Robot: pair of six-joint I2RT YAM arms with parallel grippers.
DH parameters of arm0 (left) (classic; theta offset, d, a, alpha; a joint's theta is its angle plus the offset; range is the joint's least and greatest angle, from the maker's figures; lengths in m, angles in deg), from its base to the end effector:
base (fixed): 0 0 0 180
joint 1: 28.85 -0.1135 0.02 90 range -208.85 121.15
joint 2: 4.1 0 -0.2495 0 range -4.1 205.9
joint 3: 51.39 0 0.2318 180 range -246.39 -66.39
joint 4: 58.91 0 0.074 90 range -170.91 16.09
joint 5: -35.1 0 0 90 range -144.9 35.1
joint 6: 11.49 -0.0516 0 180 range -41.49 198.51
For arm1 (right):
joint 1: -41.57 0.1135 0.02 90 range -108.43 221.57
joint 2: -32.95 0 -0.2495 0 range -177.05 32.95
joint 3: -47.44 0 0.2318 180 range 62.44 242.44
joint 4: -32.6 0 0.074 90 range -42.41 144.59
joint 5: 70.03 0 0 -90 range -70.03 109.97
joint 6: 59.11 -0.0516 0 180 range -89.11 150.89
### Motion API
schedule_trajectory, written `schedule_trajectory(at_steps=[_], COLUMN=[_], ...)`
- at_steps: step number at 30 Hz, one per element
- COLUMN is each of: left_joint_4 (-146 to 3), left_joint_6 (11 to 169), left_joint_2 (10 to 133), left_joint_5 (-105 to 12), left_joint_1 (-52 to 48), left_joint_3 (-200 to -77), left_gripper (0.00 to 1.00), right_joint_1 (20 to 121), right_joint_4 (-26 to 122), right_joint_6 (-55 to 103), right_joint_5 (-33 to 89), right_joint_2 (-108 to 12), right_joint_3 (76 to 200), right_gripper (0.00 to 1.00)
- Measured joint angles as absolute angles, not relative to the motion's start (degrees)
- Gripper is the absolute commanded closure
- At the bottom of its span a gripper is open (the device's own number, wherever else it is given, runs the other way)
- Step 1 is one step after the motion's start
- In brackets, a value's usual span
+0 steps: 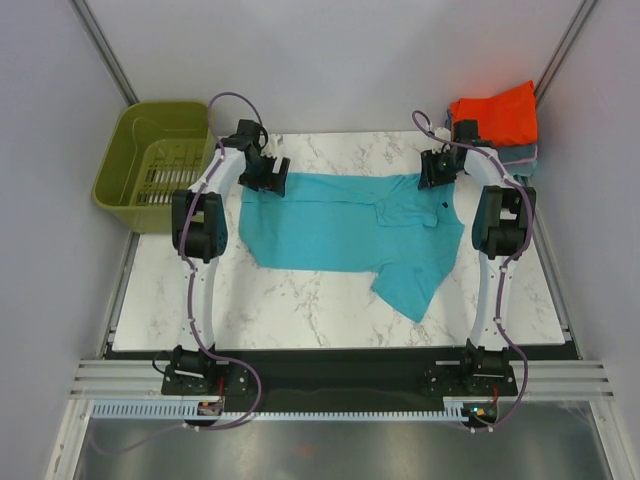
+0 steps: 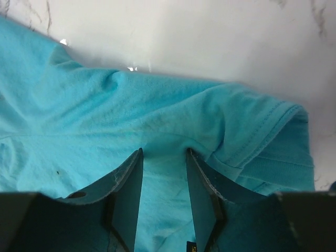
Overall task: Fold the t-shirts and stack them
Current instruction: Fold the tshirt
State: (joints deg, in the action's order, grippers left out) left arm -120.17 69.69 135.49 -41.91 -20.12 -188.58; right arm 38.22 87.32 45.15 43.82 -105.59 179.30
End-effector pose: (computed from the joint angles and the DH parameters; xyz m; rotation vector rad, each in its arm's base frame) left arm 0.4892 -0.0869 0.1542 0.4770 2.6245 -0.3031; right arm 0.4956 -0.0081 0.1453 -0.3799 2.5311 0.4337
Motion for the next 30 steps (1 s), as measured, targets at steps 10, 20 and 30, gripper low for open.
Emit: schedule_trajectory(at_steps=[10,20,30], left_joint_4=[-116.9,-116.5,-119.0], left_joint_6=[69.5,69.6,75.3], left_joint_2=[140.4,140.2,107.0], left_joint_5=[-48.1,-50.5,-48.1], left_joint_1=[-20.0,-19.8,-18.3], left_joint_3=[-195.6,-196.2,-172.0], left_gripper=[0.00,0.00,0.05], right_joint_1=[38.3,38.6,38.9], right_joint_4=[84.5,84.1,84.1], right_joint_6=[44.6,44.9,45.3], right_joint_5=[41.2,40.4,41.8], right_joint_2=[-110.6,-111.2,-89.9], right_joint_3=[187.2,188.6,175.7], right_gripper=[0.49,0.46,0.44])
